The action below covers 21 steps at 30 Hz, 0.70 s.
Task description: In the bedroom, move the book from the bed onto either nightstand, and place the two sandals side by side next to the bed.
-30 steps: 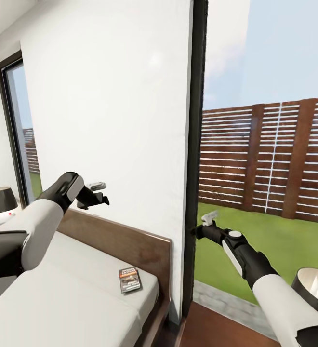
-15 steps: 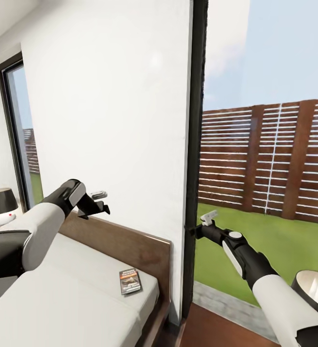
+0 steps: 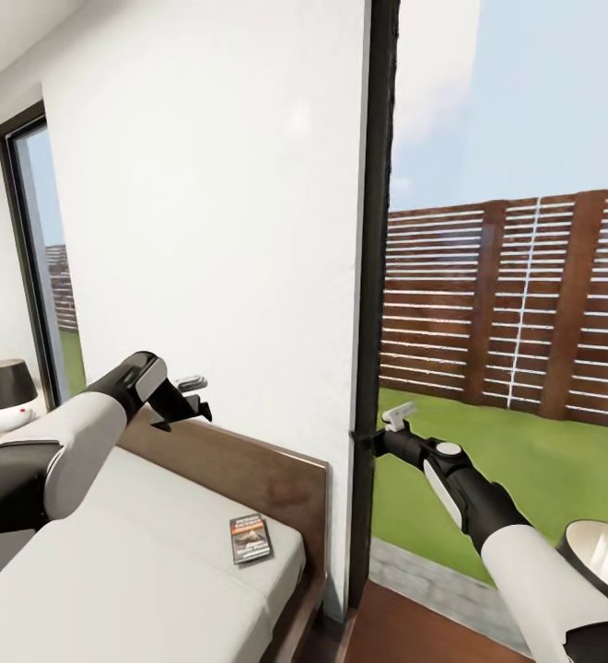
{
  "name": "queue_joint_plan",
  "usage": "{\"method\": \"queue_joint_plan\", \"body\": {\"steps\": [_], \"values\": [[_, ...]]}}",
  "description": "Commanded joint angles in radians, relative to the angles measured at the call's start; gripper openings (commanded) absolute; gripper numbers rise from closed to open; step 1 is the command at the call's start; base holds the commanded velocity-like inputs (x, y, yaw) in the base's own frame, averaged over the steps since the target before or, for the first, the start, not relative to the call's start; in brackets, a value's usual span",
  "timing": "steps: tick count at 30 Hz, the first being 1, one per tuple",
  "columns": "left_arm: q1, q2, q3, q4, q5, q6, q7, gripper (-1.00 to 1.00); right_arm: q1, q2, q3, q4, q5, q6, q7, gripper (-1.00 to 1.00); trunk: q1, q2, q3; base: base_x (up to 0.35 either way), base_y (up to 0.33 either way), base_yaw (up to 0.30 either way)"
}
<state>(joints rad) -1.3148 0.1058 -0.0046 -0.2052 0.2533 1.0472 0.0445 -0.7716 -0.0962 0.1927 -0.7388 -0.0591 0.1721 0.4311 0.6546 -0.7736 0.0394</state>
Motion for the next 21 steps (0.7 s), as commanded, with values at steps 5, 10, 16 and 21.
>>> {"method": "queue_joint_plan", "body": {"steps": [5, 10, 16, 21], "values": [[0.0, -0.001, 0.0, 0.001, -0.001, 0.0, 0.0, 1.0, 0.0, 0.001, 0.0, 0.0, -0.001, 0.008, 0.002, 1.0, -0.019, 0.035, 0.009, 0.0, 0.0, 0.101], [0.0, -0.006, 0.0, 0.001, -0.001, 0.0, 0.0, 1.0, 0.0, 0.001, 0.0, 0.0, 0.001, 0.006, 0.002, 1.0, -0.038, 0.07, 0.017, 0.0, 0.0, 0.018], [0.0, -0.007, 0.0, 0.001, 0.0, 0.0, 0.0, 1.0, 0.0, -0.001, -0.001, -0.001, 0.001, 0.005, 0.004, 1.0, -0.061, 0.112, 0.026, 0.0, 0.0, 0.002], [0.001, -0.006, 0.0, 0.002, -0.001, 0.0, 0.0, 1.0, 0.0, -0.004, -0.001, -0.001, 0.001, 0.002, 0.004, 1.0, -0.081, 0.147, 0.037, 0.0, 0.0, 0.0]]}}
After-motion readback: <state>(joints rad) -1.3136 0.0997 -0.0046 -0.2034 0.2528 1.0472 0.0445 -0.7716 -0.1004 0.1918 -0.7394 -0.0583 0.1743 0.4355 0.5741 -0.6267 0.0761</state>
